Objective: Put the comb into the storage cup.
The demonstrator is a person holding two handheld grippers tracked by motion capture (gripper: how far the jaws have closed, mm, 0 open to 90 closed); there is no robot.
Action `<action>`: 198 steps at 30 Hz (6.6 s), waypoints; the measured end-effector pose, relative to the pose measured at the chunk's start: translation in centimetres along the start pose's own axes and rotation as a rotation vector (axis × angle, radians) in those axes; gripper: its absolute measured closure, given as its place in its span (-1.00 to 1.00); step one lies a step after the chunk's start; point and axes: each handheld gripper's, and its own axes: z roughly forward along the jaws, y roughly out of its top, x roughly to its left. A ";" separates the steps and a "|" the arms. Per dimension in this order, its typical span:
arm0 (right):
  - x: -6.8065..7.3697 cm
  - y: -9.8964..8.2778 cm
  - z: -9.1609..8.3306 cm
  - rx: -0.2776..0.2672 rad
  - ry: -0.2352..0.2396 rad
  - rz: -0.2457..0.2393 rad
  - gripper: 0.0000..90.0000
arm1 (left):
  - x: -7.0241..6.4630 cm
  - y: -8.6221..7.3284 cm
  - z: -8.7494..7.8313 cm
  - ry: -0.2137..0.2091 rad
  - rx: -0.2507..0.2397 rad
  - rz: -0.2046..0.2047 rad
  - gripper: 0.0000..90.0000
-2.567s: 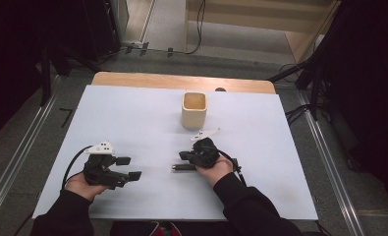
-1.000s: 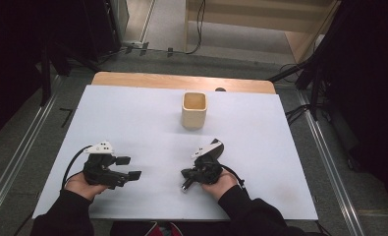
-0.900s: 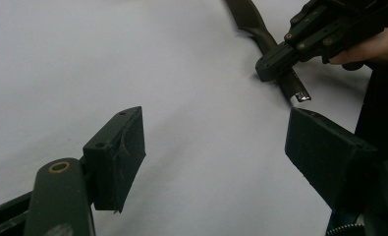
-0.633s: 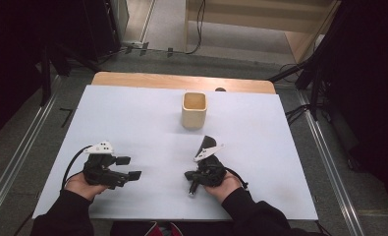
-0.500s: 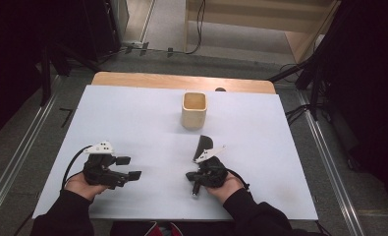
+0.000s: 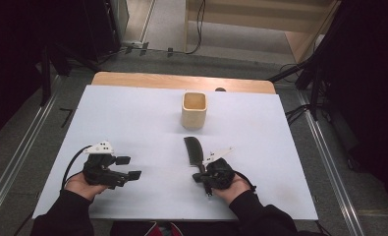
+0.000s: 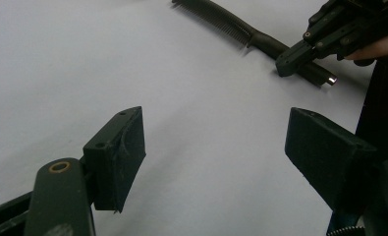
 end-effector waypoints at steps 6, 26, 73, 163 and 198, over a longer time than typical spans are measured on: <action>-0.7 -0.4 -0.6 0.005 -0.019 0.003 0.95 | 0.0 0.0 0.0 0.000 -0.003 -0.004 -0.48; -3.0 -0.8 -1.8 0.011 -0.062 0.028 0.95 | 0.1 0.2 0.1 -0.005 -0.001 0.001 -0.48; -2.9 -1.5 -7.8 -0.262 -0.097 0.015 -0.34 | 0.1 0.2 0.2 -0.007 -0.004 -0.001 -0.48; -5.4 -4.5 -5.7 -0.199 -0.143 0.030 -0.30 | 0.4 1.1 0.8 -0.016 -0.009 0.007 -0.46; -5.0 -5.7 -4.1 -0.174 -0.198 -0.088 0.47 | 0.4 1.1 0.8 -0.019 -0.011 0.004 -0.47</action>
